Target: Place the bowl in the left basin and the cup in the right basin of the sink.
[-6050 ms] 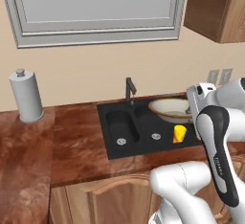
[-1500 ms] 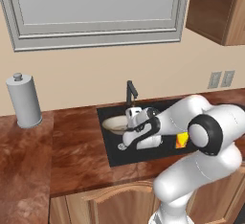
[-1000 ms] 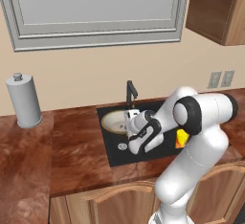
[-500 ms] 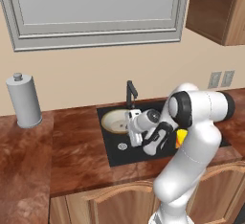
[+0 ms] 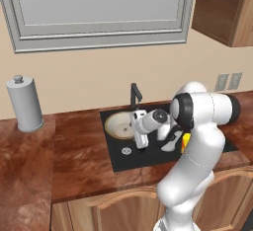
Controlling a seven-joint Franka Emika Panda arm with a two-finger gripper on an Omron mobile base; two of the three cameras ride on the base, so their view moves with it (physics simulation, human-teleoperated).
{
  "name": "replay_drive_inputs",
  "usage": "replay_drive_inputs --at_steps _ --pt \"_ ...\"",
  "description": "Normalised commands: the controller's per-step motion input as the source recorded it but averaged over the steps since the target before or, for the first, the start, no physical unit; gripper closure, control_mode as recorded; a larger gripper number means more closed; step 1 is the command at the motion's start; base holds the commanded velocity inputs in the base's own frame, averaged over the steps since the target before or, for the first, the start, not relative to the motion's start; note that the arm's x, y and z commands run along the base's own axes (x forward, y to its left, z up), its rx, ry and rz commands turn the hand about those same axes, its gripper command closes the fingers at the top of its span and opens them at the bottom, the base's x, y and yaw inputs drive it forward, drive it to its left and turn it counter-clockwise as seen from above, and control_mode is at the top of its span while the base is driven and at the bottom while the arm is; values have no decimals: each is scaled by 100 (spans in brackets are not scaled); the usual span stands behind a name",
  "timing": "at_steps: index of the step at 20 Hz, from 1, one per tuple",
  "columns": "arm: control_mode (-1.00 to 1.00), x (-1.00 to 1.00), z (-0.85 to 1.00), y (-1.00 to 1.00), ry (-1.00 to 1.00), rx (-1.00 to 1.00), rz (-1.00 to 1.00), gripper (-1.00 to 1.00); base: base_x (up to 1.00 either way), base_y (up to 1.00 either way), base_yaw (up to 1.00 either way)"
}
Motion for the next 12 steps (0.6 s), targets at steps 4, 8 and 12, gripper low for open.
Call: replay_drive_inputs --at_steps 4,8,12 --pt "-100 -11 51 0 -3 0 0 -100 0 0 0" --pt "-100 -11 71 0 -1 0 0 -100 0 0 0" --pt "-100 -32 65 0 0 0 0 -100 0 0 0"
